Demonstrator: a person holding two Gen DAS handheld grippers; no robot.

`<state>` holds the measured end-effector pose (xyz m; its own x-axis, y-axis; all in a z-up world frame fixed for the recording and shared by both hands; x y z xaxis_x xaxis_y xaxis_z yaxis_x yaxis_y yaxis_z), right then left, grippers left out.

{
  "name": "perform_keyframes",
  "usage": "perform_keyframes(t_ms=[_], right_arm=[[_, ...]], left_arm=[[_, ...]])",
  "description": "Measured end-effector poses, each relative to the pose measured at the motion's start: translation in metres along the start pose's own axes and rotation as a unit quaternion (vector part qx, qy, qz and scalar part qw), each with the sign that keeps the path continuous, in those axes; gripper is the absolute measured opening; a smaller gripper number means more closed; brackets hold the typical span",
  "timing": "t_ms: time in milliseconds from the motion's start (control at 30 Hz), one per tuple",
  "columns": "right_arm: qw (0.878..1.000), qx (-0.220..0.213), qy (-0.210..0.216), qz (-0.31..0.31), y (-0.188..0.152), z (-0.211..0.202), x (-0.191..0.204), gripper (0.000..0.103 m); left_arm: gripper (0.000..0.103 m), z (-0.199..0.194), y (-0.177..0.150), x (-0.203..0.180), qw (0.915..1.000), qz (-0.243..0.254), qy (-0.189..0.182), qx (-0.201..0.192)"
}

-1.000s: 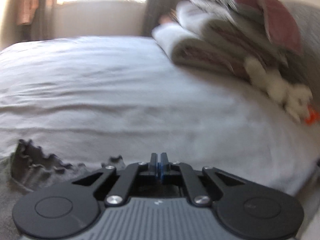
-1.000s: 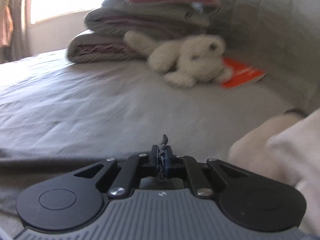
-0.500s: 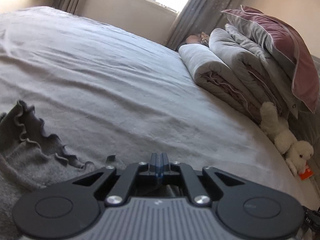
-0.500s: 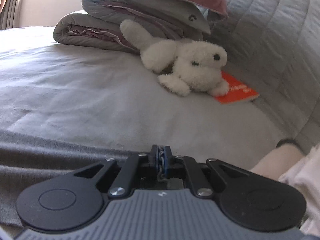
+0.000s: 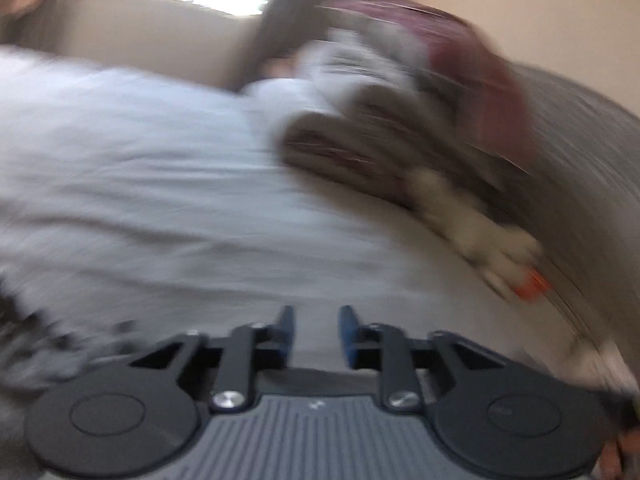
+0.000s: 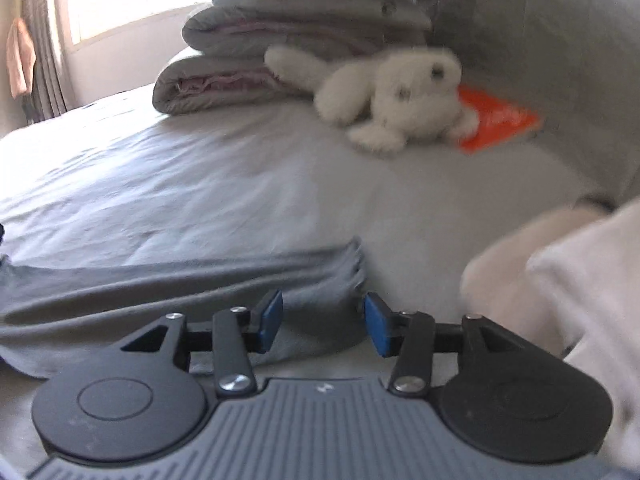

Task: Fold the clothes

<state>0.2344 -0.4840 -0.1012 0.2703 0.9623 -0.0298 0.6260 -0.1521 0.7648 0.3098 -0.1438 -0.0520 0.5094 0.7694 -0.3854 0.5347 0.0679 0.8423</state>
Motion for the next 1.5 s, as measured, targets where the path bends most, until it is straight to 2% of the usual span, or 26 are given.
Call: perform_keyframes(t_ms=[67, 133, 233, 300, 400, 433, 467, 533, 567, 633, 667, 700, 800, 900, 967, 1033, 1067, 1133, 1233, 1367, 1433, 1500], right_arm=[[1.000, 0.005, -0.016, -0.009, -0.003, 0.001, 0.001, 0.049], [1.000, 0.010, -0.024, 0.008, -0.005, 0.004, -0.005, 0.049], [0.999, 0.012, -0.021, 0.030, -0.008, 0.006, -0.011, 0.052], [0.999, 0.008, -0.020, 0.032, -0.008, 0.006, -0.011, 0.053], [0.999, 0.002, -0.022, 0.031, -0.008, 0.007, -0.009, 0.054], [0.999, 0.000, -0.024, 0.026, -0.008, 0.007, -0.008, 0.054], [0.999, -0.002, -0.026, 0.021, -0.008, 0.008, -0.007, 0.054], [1.000, -0.006, -0.030, 0.009, -0.008, 0.009, -0.005, 0.044], [0.999, -0.008, -0.031, 0.004, -0.008, 0.009, -0.004, 0.040], [0.999, -0.012, -0.036, -0.006, -0.008, 0.010, -0.002, 0.016], [0.999, -0.014, -0.039, -0.010, -0.007, 0.009, -0.001, 0.014], [0.999, -0.016, -0.040, -0.012, -0.007, 0.008, 0.000, 0.012], [0.997, -0.028, -0.058, -0.031, -0.004, 0.001, 0.001, 0.011], [0.992, -0.038, -0.089, -0.079, -0.004, -0.007, 0.006, 0.011], [0.989, -0.027, -0.101, -0.101, -0.008, -0.005, 0.007, 0.011], [0.986, -0.017, -0.113, -0.123, -0.012, -0.002, 0.009, 0.012], [0.984, -0.015, -0.121, -0.128, -0.013, 0.000, 0.009, 0.013], [0.982, -0.017, -0.133, -0.129, -0.013, 0.000, 0.007, 0.025], [0.982, -0.033, -0.146, -0.116, -0.008, -0.006, 0.001, 0.030], [0.988, -0.068, -0.115, -0.082, 0.002, -0.011, 0.007, 0.039], [0.993, -0.074, -0.071, -0.066, 0.002, -0.009, 0.019, 0.039], [0.997, -0.064, -0.008, -0.050, -0.001, -0.003, 0.035, 0.039]], left_arm=[[0.041, 0.000, -0.011, -0.032, 0.9970, 0.060, -0.048, 0.013], [0.041, 0.004, -0.027, -0.058, 0.9896, 0.107, -0.091, 0.034], [0.042, 0.009, -0.051, -0.097, 0.9701, 0.177, -0.153, 0.066], [0.041, 0.015, -0.068, -0.108, 0.9594, 0.209, -0.166, 0.092], [0.041, 0.021, -0.092, -0.115, 0.9476, 0.242, -0.165, 0.127], [0.041, 0.022, -0.096, -0.115, 0.9461, 0.248, -0.161, 0.131], [0.041, 0.022, -0.098, -0.116, 0.9454, 0.253, -0.157, 0.133], [0.040, 0.021, -0.103, -0.117, 0.9441, 0.261, -0.149, 0.135], [0.034, 0.022, -0.104, -0.117, 0.9443, 0.264, -0.142, 0.135], [0.014, 0.024, -0.103, -0.115, 0.9456, 0.268, -0.126, 0.133], [0.004, 0.025, -0.101, -0.114, 0.9467, 0.270, -0.116, 0.132], [0.004, 0.025, -0.100, -0.113, 0.9473, 0.270, -0.113, 0.130], [0.004, 0.023, -0.094, -0.114, 0.9498, 0.265, -0.120, 0.116], [0.003, 0.019, -0.087, -0.112, 0.9538, 0.234, -0.151, 0.112], [0.004, 0.020, -0.090, -0.112, 0.9514, 0.223, -0.169, 0.128], [0.004, 0.026, -0.099, -0.112, 0.9474, 0.227, -0.169, 0.149], [0.005, 0.027, -0.100, -0.112, 0.9471, 0.226, -0.170, 0.152], [0.006, 0.029, -0.101, -0.111, 0.9477, 0.221, -0.172, 0.152], [0.008, 0.029, -0.100, -0.110, 0.9499, 0.207, -0.180, 0.150], [0.024, 0.029, -0.101, -0.113, 0.9495, 0.202, -0.188, 0.148], [0.026, 0.030, -0.103, -0.115, 0.9487, 0.204, -0.190, 0.149], [0.034, 0.029, -0.103, -0.116, 0.9493, 0.197, -0.193, 0.150]])
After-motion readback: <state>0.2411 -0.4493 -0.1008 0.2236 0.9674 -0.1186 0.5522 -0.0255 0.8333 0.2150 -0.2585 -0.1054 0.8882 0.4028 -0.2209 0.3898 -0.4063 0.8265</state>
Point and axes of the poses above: each gripper's, at about its wrist camera, not at the fingertips, and z roughly the way its jaws point, x to its left, y to its top, the point moved 8 cm from there along z, roughly the way its jaws point, and after that the axes turned 7 degrees about -y, right-handed, at the moved point
